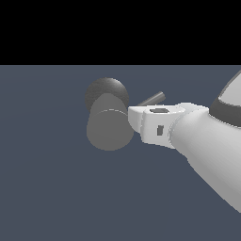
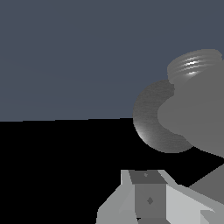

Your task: Turn on the faucet by rotating a designated handle.

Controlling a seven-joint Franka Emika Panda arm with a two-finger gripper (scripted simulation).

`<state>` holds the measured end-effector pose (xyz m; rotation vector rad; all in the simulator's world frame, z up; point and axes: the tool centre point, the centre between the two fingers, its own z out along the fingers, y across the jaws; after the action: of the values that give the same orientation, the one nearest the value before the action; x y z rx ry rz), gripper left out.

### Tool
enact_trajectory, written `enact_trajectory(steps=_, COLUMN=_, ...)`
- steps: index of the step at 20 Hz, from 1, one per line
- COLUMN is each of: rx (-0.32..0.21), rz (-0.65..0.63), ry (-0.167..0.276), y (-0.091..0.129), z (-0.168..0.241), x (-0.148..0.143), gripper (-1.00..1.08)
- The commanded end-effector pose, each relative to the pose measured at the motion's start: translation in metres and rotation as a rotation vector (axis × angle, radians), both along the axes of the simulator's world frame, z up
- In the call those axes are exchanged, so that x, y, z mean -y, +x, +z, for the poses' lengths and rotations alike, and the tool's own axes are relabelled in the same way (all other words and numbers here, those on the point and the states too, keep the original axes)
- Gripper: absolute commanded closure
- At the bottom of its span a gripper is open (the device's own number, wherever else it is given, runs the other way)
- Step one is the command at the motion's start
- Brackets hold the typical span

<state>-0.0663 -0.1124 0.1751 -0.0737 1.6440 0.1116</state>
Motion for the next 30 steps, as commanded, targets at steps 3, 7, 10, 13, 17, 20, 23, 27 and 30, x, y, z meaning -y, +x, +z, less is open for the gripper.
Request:
enact_trajectory(steps=3, rx=0.044, rz=0.013, ry=-0.005, y=0.002, z=0.032, x=-0.016, gripper=1.08)
enact_trajectory(steps=7, rx=0.054, rz=0.014, ry=-0.006, y=0.002, z=0.047, x=-0.024, gripper=1.08)
enact_trajectory(steps=10, rx=0.061, rz=0.014, ry=-0.007, y=0.002, z=0.057, x=-0.03, gripper=1.08)
enact_trajectory(steps=13, rx=0.069, rz=0.015, ry=-0.008, y=0.002, z=0.068, x=-0.036, gripper=1.08)
enact_trajectory(steps=17, rx=-0.001, rz=0.001, ry=-0.002, y=-0.004, z=0.037, x=-0.028, gripper=1.08)
enact_trajectory(steps=20, rx=0.009, rz=0.003, ry=-0.003, y=-0.004, z=0.046, x=-0.038, gripper=1.08)
enact_trajectory(steps=23, rx=0.019, rz=0.004, ry=-0.004, y=-0.004, z=0.056, x=-0.047, gripper=1.08)
enact_trajectory(steps=27, rx=0.032, rz=0.007, ry=-0.005, y=-0.005, z=0.068, x=-0.059, gripper=1.08)
enact_trajectory(steps=30, rx=0.042, rz=0.009, ry=-0.006, y=-0.005, z=0.077, x=-0.069, gripper=1.08)
